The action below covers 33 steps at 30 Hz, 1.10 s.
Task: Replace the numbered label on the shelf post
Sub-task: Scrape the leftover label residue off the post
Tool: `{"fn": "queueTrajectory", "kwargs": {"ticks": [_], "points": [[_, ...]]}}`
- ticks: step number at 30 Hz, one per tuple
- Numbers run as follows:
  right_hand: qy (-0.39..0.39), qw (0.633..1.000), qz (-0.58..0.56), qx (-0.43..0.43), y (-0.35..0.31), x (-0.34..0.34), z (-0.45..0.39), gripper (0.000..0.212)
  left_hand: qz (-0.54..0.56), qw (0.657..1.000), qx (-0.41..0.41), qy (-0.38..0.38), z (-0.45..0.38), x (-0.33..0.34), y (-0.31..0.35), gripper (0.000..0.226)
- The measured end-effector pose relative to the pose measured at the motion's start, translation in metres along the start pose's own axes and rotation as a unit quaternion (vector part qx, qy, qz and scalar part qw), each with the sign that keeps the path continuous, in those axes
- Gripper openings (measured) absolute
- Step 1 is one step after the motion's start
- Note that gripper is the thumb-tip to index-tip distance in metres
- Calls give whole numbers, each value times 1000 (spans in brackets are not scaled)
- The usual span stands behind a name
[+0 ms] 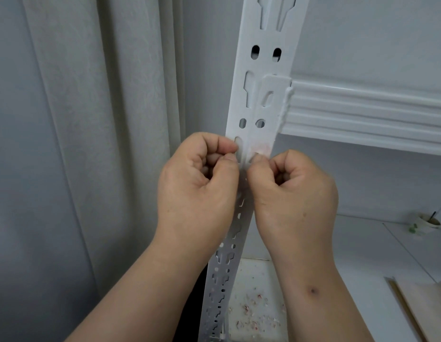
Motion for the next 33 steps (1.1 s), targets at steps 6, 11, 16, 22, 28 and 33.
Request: {"fn": "queueTrajectory", "kwargs": {"ticks": [6,11,16,22,28,33], "points": [[6,1000,0,5,0,1,-1,42,17,1000,-19,2,0,1,-2,13],[4,1000,-2,5,0,0,-3,42,4,999,-33,14,1,1,-1,19],[4,1000,21,-7,0,0,-5,46,-31,998,-37,44,-1,2,1,19],[-15,1000,-14,15,2,1,-3,50,-47,995,-42,75,0,1,3,22],[-48,997,-50,33,9,8,-1,42,-39,995,-38,80,0,2,6,23],[-46,997,-56,38,7,8,-3,45,-35,995,-48,82,2,1,2,22]]}}
Point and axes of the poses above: each hand's wrist, its own z-axis away from the middle knuckle, its own x-axis out of the palm, y = z × x, the point moved 10 cm from there along -z, towards the middle knuckle, and after that the axes turned 9 degrees about z, right-handed, at the moved point
